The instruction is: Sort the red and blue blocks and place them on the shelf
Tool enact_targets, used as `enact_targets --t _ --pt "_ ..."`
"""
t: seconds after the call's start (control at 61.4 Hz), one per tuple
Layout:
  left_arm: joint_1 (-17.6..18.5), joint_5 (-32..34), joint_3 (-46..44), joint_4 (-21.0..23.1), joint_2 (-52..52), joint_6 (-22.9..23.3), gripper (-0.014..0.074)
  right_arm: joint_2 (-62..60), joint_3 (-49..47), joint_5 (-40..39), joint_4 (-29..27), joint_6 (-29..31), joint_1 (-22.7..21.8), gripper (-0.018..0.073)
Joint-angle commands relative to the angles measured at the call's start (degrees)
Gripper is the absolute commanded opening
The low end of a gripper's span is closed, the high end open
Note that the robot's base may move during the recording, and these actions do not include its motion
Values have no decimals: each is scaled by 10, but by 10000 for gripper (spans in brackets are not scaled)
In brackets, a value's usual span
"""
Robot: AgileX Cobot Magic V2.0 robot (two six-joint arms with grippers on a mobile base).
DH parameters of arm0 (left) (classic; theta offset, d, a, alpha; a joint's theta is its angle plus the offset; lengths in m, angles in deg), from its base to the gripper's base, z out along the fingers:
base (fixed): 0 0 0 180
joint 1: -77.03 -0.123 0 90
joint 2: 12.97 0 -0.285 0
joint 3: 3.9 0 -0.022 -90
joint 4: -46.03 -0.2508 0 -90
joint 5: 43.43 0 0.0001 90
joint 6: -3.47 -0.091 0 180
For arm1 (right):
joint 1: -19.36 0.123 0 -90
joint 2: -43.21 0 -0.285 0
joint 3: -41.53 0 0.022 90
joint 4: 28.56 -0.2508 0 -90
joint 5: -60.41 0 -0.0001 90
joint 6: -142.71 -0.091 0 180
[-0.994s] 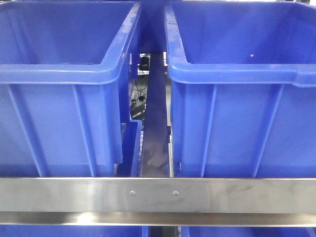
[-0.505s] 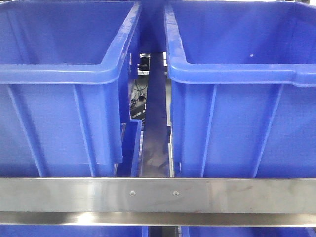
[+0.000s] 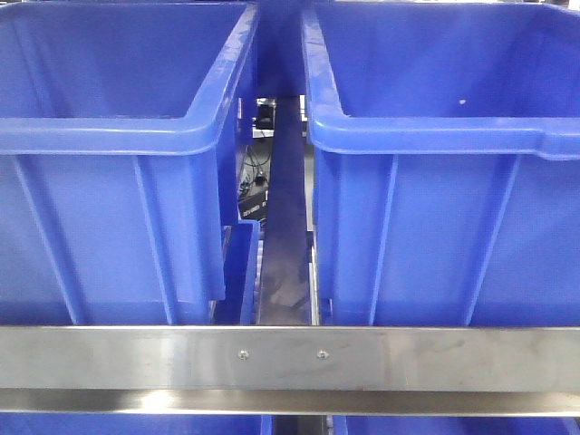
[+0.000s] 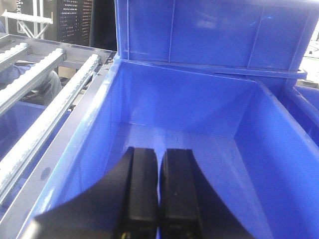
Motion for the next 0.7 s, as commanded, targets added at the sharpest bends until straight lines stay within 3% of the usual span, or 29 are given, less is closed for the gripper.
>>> enact_targets --t 0.0,0.684 --pt "-1 46 -17 7 2 1 123 -11 -12 -45 8 3 -2 48" --pt "-1 46 -17 7 2 1 123 -11 -12 -33 8 3 -2 48"
